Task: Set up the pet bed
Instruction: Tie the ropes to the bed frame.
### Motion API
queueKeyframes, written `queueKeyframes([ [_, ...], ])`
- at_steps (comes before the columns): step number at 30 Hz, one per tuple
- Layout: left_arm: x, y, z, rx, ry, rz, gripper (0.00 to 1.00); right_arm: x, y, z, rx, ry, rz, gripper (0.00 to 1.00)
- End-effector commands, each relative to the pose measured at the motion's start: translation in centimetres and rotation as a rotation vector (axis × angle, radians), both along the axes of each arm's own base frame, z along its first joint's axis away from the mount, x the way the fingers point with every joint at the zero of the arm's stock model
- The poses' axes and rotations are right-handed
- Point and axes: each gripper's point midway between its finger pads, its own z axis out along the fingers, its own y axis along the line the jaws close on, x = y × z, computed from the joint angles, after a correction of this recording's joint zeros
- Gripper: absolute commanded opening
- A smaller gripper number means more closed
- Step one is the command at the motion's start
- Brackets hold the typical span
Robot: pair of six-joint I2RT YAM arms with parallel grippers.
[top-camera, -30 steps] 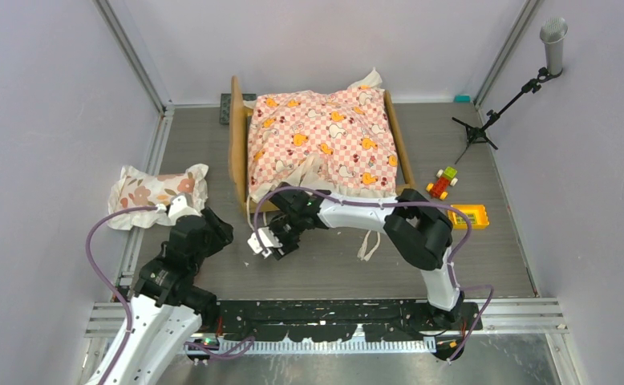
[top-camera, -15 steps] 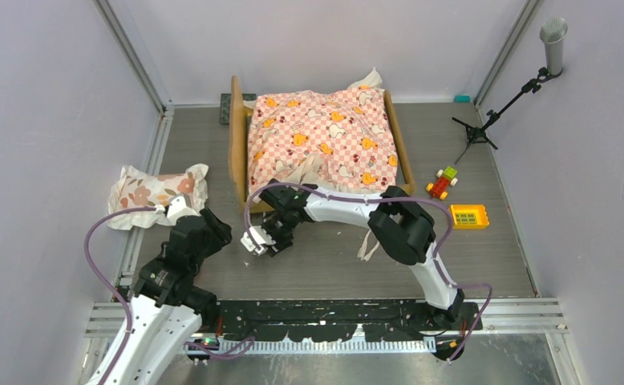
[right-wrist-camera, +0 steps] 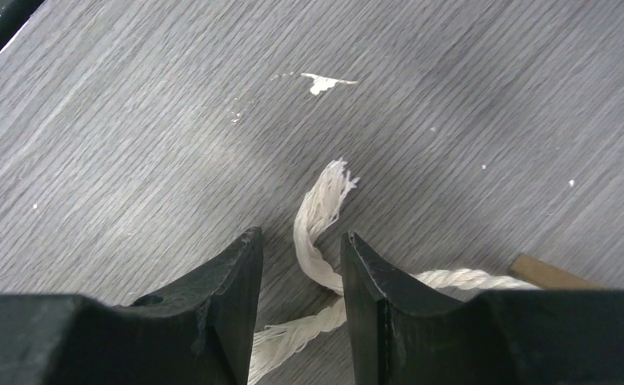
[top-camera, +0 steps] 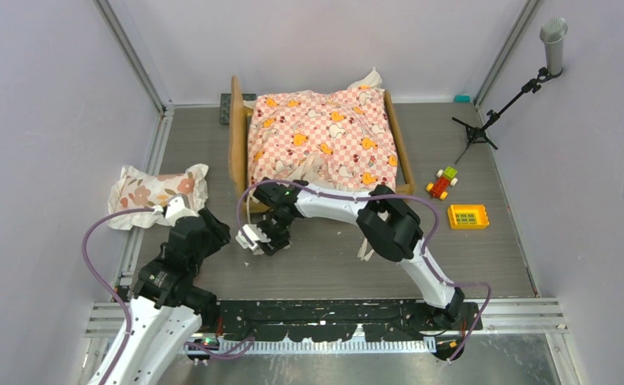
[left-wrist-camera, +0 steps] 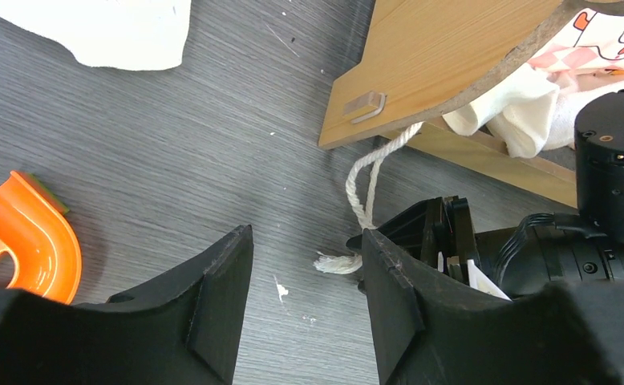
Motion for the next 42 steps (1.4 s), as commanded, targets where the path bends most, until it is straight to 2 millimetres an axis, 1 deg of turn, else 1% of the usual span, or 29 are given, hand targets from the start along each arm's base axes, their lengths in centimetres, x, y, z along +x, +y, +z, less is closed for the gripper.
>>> queueKeyframes([
  [1,0.2,0.6,1.4,0.014,-0.046,0.019,0.54,0.0,-0.3,0.6,-0.014,0.018,0.008,0.45],
  [4,0.1,0.8,1.4,0.017,-0.046,0.032,0.54,0.1,-0.6,0.1,-0.039,0.016,-0.001,0.43],
  [7,0.1,1.0,1.3,0.017,-0.048,0.041,0.54,0.4,-0.8,-0.2,-0.055,0.005,-0.014,0.35],
  [11,0.0,1.0,1.2,0.017,-0.047,0.045,0.54,0.7,-0.7,-0.5,-0.066,0.002,-0.029,0.28],
  [16,0.0,1.0,1.2,0.014,-0.048,0.046,0.54,0.6,-0.7,-1.0,-0.081,0.019,-0.045,0.25],
  [18,0.0,1.0,1.2,0.015,-0.047,0.048,0.54,0.6,-0.7,-1.2,-0.084,0.024,-0.048,0.18],
  [21,0.1,1.0,1.1,0.015,-0.048,0.050,0.54,0.4,-0.7,-0.9,-0.081,0.040,-0.058,0.02],
  [22,0.2,1.0,1.1,0.015,-0.047,0.049,0.54,0.4,-0.6,-0.8,-0.073,0.049,-0.067,0.01],
  [24,0.3,0.9,1.0,0.011,-0.048,0.045,0.54,0.1,-0.6,-0.8,-0.044,0.079,-0.090,0.01],
  [27,0.4,0.6,0.8,0.005,-0.042,0.037,0.54,-0.1,-0.1,-0.4,0.024,0.132,-0.146,0.01],
  [32,0.8,-0.1,0.4,-0.010,-0.035,0.013,0.54,-0.2,0.4,1.0,0.135,0.208,-0.241,0.01],
  [35,1.5,-1.5,0.1,-0.043,-0.044,-0.041,0.56,-0.3,0.4,1.6,0.199,0.233,-0.274,0.01],
  [36,1.7,-2.0,0.0,-0.052,-0.046,-0.063,0.57,0.0,0.8,2.3,0.248,0.229,-0.284,0.01],
  [37,1.9,-2.5,-0.4,-0.056,-0.033,-0.087,0.57,-0.1,0.6,2.3,0.265,0.244,-0.302,0.01],
  [39,2.3,-3.3,-1.1,-0.067,-0.016,-0.119,0.58,-0.1,0.8,3.2,0.311,0.254,-0.315,0.01],
  [42,3.2,-4.5,-1.8,-0.086,0.002,-0.153,0.59,-0.4,0.6,4.3,0.333,0.262,-0.306,0.01],
])
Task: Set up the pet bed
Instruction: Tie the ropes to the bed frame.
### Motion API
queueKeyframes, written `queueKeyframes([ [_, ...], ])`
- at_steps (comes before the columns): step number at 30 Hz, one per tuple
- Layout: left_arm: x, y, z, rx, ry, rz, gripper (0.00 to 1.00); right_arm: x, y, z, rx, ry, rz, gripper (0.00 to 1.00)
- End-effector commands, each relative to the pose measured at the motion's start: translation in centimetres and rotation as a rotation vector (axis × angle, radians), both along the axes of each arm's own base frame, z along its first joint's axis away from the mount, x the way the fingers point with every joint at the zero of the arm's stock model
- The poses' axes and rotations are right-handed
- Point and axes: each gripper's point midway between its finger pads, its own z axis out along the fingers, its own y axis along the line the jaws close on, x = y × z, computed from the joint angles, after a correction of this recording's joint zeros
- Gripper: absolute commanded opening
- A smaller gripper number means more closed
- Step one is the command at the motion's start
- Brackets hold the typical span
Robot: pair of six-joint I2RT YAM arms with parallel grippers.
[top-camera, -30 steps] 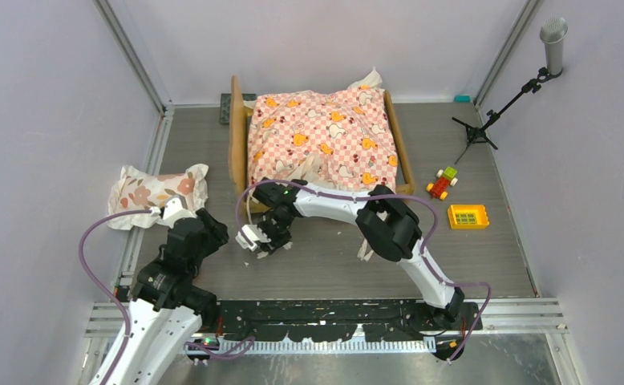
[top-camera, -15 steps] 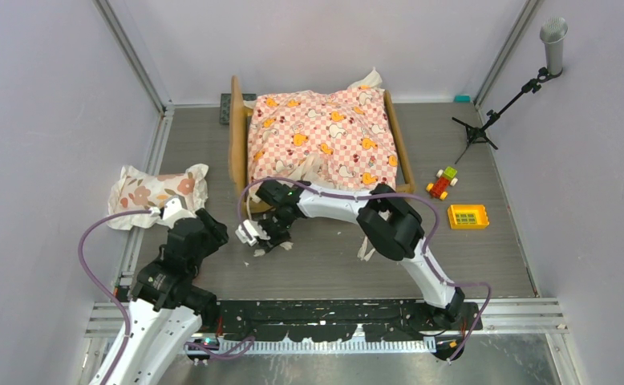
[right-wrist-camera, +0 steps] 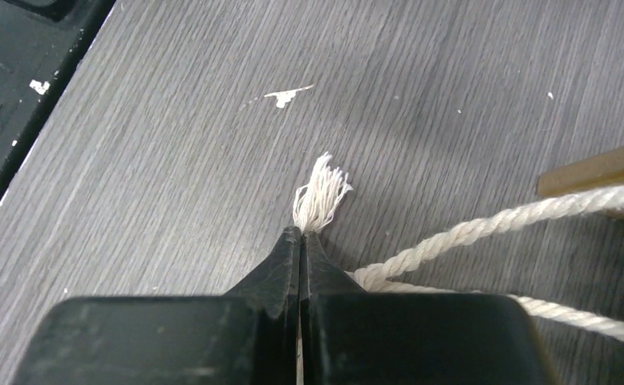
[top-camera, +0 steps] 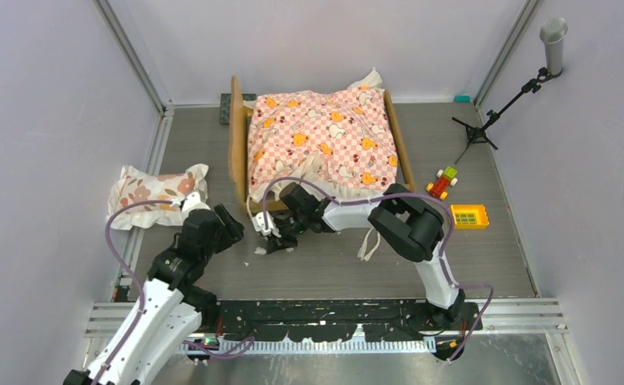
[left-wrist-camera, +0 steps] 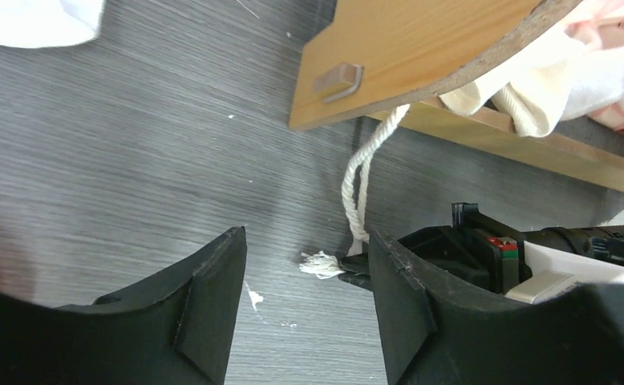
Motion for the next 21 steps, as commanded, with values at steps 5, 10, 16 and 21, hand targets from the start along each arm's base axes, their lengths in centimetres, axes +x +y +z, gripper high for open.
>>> queueKeyframes([
  [5,3.8,-4.3,-0.2,-0.087,-0.041,-0.134,0.59,-0.3,1.0,5.7,0.153,-0.005,-0.001,0.01],
  [10,4.9,-4.8,-1.5,-0.074,-0.029,-0.145,0.59,-1.1,0.6,6.5,0.160,0.000,0.028,0.01],
  [16,6.1,-5.2,-2.7,-0.070,-0.021,-0.145,0.58,-1.4,0.3,7.2,0.173,-0.005,0.039,0.01],
  [21,6.8,-5.3,-3.6,-0.055,-0.005,-0.138,0.50,-1.6,0.1,7.4,0.173,-0.001,0.044,0.01],
])
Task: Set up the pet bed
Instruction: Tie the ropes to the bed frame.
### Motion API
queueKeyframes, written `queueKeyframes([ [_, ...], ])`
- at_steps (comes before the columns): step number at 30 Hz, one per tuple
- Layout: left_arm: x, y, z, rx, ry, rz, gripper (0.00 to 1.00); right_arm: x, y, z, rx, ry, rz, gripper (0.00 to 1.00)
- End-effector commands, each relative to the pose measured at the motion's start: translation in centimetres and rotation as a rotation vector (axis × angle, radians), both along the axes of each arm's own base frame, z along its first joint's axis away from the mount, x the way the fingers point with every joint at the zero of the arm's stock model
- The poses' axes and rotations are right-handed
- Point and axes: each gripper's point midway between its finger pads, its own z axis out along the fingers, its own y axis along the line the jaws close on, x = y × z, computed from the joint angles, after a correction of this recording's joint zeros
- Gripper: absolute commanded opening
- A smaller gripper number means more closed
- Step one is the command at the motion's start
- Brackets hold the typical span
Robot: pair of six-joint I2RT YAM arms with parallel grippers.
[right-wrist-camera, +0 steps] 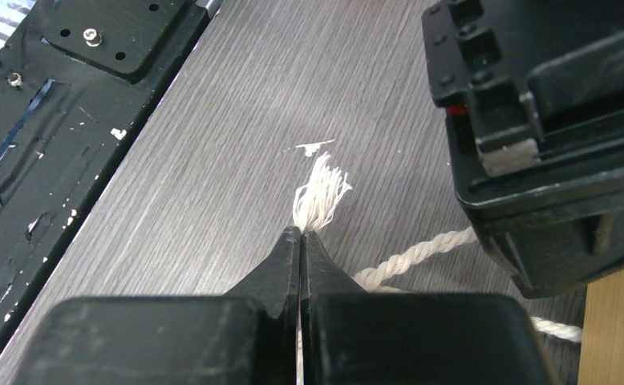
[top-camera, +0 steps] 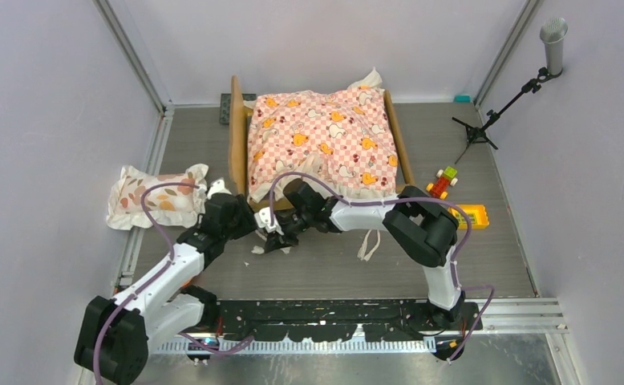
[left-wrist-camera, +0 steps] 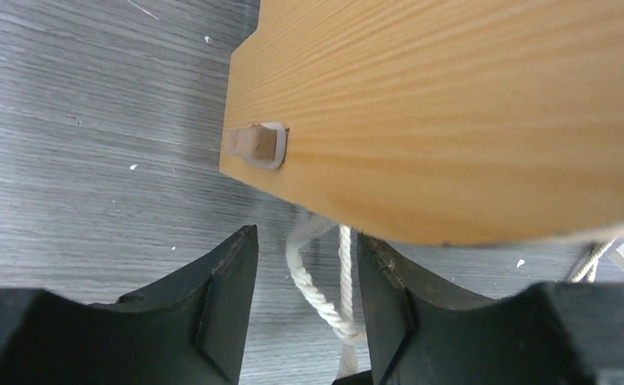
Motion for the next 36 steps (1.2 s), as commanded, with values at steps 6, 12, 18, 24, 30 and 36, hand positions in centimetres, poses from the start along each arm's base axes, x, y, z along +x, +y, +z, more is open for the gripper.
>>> queueKeyframes([
  [6,2.1,-0.6,0.1,0.002,-0.070,-0.008,0.43,-0.7,0.0,3.2,0.077,-0.027,0.036,0.01],
  [12,2.5,-0.6,-0.2,0.014,-0.076,-0.015,0.29,-0.8,-0.2,3.2,0.076,-0.024,0.031,0.01],
  [18,2.6,-0.3,-0.5,0.023,-0.090,-0.004,0.12,-0.3,-0.1,2.8,0.082,-0.003,-0.027,0.01],
  [24,2.3,-0.5,-0.8,0.007,-0.086,-0.011,0.00,0.7,0.6,3.7,0.137,0.064,-0.159,0.01],
  [30,1.9,-0.1,-1.1,0.022,-0.079,-0.001,0.00,1.8,1.2,4.6,0.212,0.129,-0.284,0.01],
  [36,1.5,0.1,-1.0,0.025,-0.092,-0.008,0.00,2.4,1.2,5.1,0.267,0.193,-0.368,0.01],
])
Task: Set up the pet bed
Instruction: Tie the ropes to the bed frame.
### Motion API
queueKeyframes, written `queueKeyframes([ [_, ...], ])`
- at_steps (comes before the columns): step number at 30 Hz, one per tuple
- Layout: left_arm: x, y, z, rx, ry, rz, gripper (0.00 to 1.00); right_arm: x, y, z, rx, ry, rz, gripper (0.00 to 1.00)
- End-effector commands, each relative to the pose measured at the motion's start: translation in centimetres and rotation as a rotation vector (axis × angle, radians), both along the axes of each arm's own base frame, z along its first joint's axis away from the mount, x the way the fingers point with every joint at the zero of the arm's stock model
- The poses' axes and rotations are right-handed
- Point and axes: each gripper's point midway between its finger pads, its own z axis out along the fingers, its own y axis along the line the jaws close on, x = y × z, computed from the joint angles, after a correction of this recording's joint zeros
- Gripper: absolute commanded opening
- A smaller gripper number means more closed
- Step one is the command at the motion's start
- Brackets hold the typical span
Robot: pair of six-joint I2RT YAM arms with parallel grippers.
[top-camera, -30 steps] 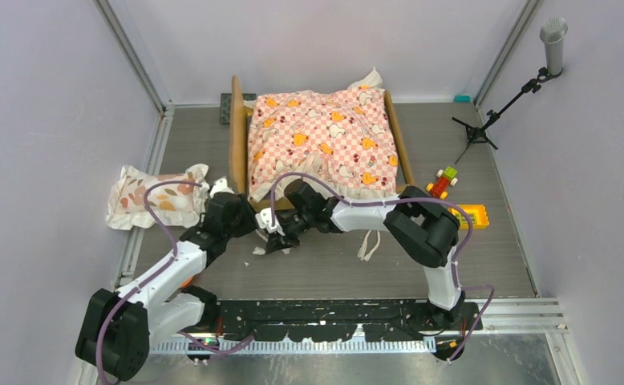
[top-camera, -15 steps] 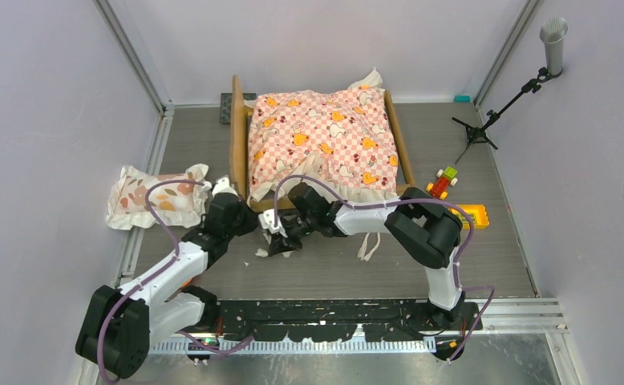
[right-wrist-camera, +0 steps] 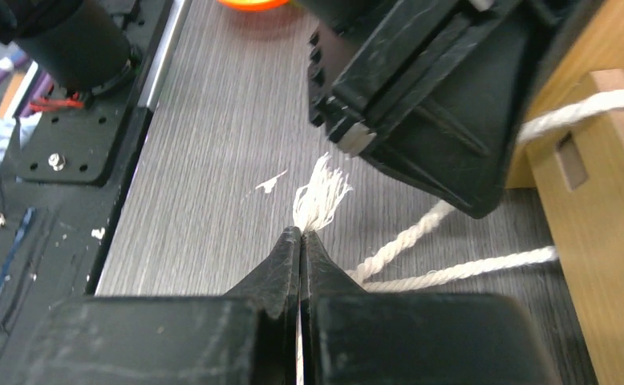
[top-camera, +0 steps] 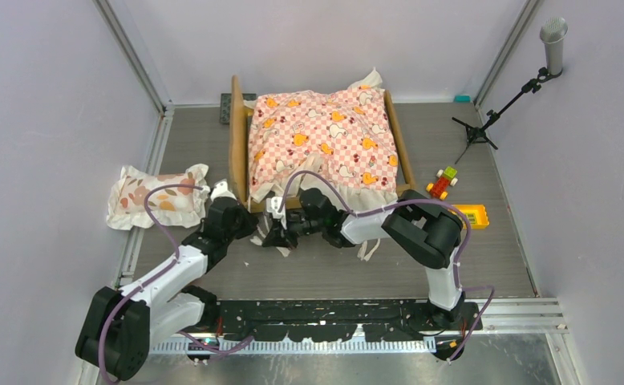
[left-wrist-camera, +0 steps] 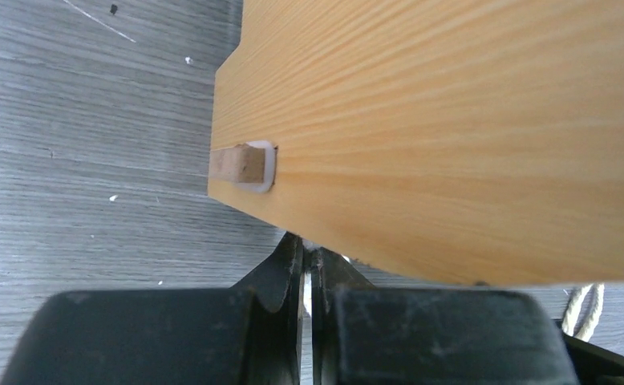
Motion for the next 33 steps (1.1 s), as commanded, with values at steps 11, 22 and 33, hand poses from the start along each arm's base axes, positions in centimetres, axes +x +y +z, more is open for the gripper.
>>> queueKeyframes([
  [11,-0.7,1.0,-0.2,0.024,-0.002,0.017,0.00,2.4,0.2,3.4,0.123,0.071,-0.222,0.01],
  [22,-1.2,1.1,0.1,0.018,-0.004,0.017,0.00,4.9,-0.5,2.5,0.053,0.134,-0.410,0.01],
  [33,-1.6,0.7,0.5,-0.005,-0.004,-0.002,0.00,7.1,0.3,2.5,-0.032,0.093,-0.470,0.01],
])
